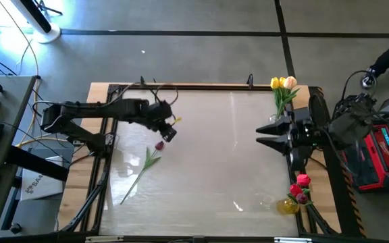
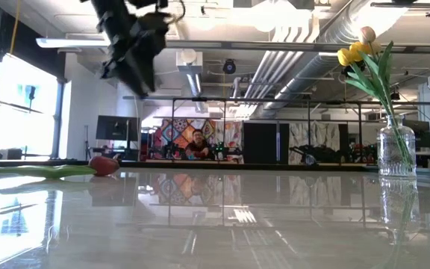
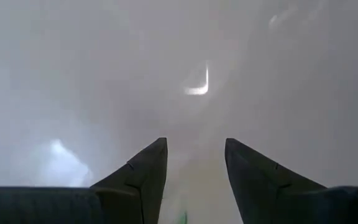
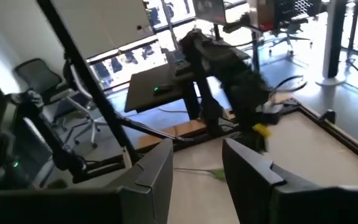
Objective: Sort flowers into vase by color
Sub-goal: Put the dark red tulip into the yellow vase
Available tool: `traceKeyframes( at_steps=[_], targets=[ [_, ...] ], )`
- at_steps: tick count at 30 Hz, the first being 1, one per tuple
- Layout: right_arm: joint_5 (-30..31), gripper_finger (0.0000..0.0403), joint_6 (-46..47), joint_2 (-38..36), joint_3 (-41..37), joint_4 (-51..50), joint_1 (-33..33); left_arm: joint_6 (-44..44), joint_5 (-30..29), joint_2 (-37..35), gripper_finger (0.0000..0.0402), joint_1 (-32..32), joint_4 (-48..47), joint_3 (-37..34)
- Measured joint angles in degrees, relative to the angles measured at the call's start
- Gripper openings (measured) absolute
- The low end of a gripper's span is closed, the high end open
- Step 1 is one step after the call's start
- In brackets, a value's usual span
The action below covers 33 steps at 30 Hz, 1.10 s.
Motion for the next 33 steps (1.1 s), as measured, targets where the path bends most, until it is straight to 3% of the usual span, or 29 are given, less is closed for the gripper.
traceKeyframes(
  at_steps=[5,9,15,33],
  targets=[
    [-0.07,0.0128,4.31,-0.02,0.0,-1.08,-1.23,-6.55,3.63,-0.4,0.0152,-4.6,-1.78,-7.78],
    [0.02,0.0128,5.67,0.31,0.0,-1.8,-1.23,-13.19,3.32,-0.63,0.0152,-8.52,-1.84,-12.87],
    [0.22,0.0128,4.83,1.14,0.0,-1.87,-3.19,-16.29,2.22,0.1,0.0152,-8.87,4.64,-18.16],
    [-3.1,0.0128,6.08,1.18,0.0,-0.08,-5.67,-16.21,4.75,9.48,0.0152,-10.27,7.21,-20.16]
  ],
)
